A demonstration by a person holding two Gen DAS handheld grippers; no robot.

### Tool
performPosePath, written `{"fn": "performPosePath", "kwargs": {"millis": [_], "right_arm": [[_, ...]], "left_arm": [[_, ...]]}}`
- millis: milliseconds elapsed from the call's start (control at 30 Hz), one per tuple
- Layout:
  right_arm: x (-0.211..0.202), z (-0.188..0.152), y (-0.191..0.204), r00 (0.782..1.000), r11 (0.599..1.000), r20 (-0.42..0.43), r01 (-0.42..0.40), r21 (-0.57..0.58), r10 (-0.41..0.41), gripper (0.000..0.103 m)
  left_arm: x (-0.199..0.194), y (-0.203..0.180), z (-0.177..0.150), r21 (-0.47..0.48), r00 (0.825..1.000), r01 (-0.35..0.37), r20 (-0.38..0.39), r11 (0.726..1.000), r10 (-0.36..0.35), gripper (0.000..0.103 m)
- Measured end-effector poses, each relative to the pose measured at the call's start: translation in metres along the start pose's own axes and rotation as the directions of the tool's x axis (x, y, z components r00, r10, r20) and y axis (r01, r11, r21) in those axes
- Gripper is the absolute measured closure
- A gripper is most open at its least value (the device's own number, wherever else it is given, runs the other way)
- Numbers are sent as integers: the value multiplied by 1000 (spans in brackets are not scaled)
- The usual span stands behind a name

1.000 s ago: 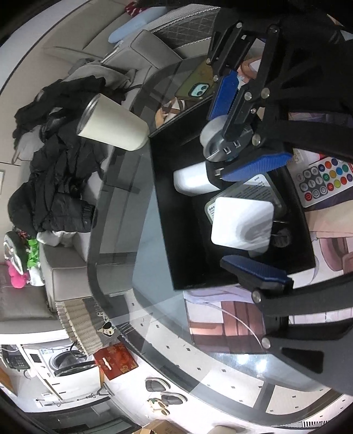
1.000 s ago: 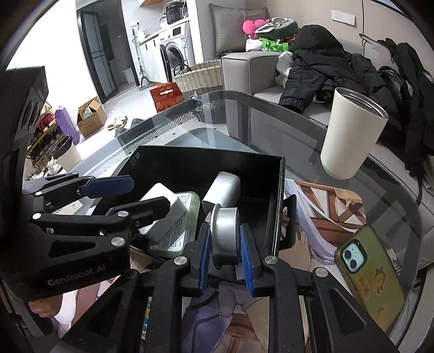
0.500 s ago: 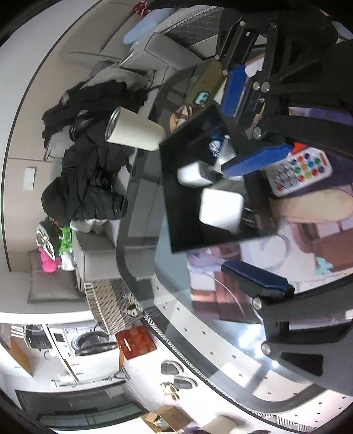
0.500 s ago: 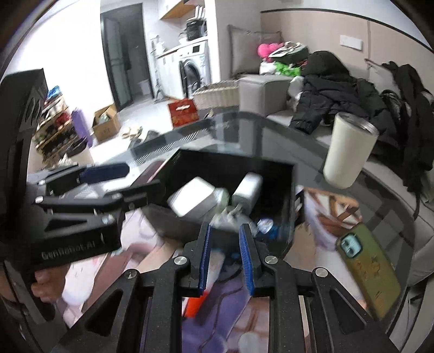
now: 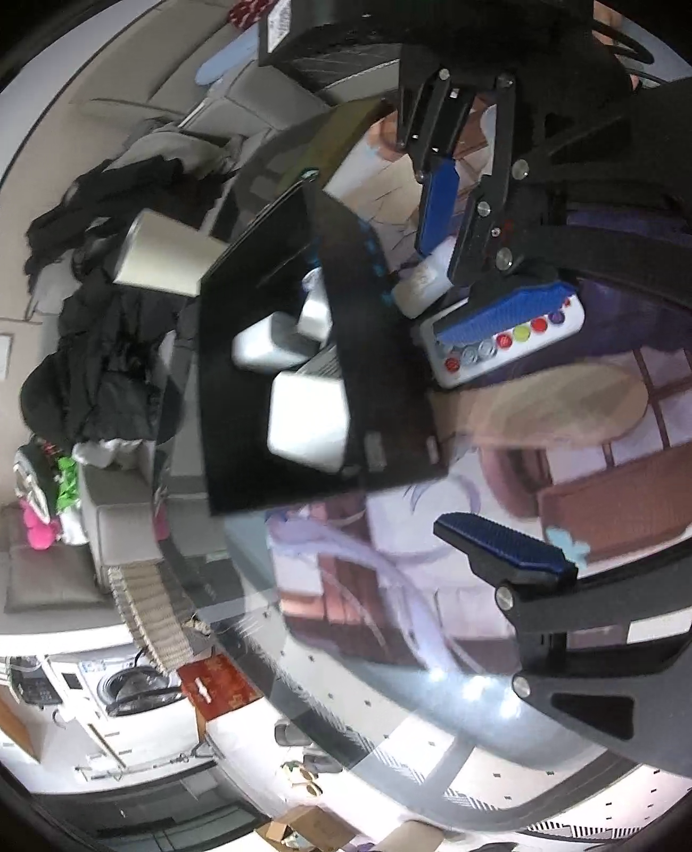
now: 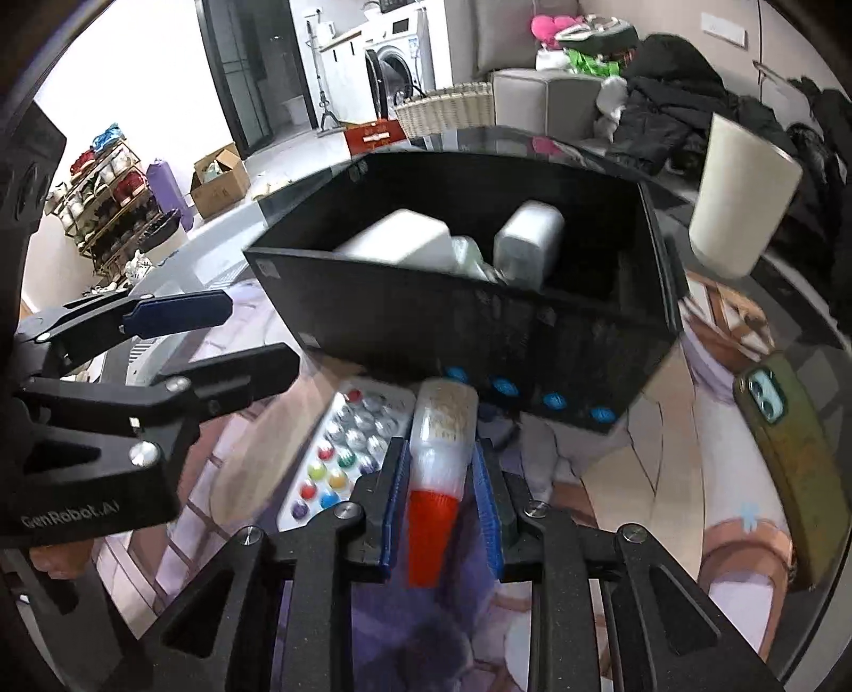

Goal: Organize rigid objects
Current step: 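Grasp the red-capped glue bottle with the right tool while the left grasps the white remote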

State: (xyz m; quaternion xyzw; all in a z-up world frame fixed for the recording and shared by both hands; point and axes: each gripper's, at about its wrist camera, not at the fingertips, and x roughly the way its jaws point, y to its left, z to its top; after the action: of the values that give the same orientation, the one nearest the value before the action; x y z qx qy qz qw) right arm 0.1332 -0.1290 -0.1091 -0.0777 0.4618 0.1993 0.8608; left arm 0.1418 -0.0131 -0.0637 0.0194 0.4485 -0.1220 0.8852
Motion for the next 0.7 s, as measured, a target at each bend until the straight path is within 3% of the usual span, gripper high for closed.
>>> {"fn": "performPosePath", "kwargs": {"millis": [267, 600, 700], "right_arm": [[-8, -18, -23, 999, 999, -1, 41, 27, -41, 81], [-8, -14, -28, 999, 999, -7, 40, 33, -39, 81], [-5, -10, -24, 999, 999, -10, 33, 27, -32, 81]], "left_arm": [[30, -36, -9, 49, 994, 23, -109, 999, -17, 35], [32, -35, -8, 60, 995, -1, -99, 998, 7, 35], [28, -29, -10, 69, 995, 5, -103, 998, 2, 42]]}}
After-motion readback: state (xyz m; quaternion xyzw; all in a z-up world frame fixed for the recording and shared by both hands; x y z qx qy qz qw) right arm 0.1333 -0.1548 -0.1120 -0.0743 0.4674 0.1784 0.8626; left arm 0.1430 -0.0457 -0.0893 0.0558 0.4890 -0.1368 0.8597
